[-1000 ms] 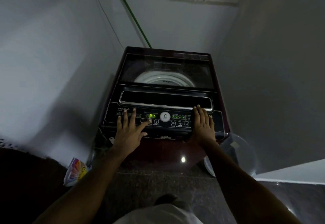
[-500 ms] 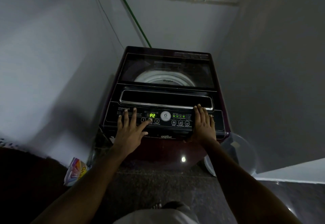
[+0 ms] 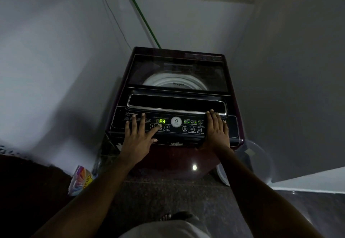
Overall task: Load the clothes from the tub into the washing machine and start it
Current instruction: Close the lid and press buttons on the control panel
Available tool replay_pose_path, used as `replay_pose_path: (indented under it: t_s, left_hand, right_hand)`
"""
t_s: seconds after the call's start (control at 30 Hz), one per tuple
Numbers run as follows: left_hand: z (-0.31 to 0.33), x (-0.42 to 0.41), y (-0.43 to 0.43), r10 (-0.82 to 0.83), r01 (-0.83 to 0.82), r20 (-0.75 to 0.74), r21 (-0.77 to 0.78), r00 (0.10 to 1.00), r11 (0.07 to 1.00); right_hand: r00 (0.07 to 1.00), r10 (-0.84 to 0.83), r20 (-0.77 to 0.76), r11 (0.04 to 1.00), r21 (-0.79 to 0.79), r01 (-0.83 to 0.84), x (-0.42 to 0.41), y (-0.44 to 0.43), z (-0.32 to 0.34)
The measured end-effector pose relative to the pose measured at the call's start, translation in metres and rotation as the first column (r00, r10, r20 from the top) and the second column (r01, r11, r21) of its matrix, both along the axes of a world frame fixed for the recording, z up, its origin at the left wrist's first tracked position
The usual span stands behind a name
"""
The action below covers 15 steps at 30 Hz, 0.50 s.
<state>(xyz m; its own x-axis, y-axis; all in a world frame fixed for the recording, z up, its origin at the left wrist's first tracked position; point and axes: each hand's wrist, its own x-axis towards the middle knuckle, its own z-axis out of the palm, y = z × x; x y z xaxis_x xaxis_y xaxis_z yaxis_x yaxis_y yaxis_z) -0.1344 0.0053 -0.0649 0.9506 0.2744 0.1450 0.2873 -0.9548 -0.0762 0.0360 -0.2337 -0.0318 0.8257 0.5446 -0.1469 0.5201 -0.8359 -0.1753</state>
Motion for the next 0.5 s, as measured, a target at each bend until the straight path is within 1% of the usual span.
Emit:
replay_pose_path:
  t_s: [0.2, 0.37, 0.5]
  left_hand:
    - [0.003, 0.001, -0.001, 0.0, 0.002, -0.044, 0.04, 0.999, 0.999]
    - [0.008, 0.002, -0.003, -0.002, 0.003, -0.093, 0.002, 0.996, 1.0]
    - [0.015, 0.007, -0.005, -0.006, -0.001, -0.167, -0.042, 0.986, 0.999]
  right_hand:
    - [1.0, 0.001, -0.005, 1.0, 0.018, -0.001, 0.0, -0.001, 0.0]
    - [1.0, 0.005, 0.001, 1.0, 0.009, -0.005, -0.001, -0.001, -0.001]
    - [1.0, -0.007, -0.006, 1.0, 0.006, 0.007, 0.0, 0.0, 0.0]
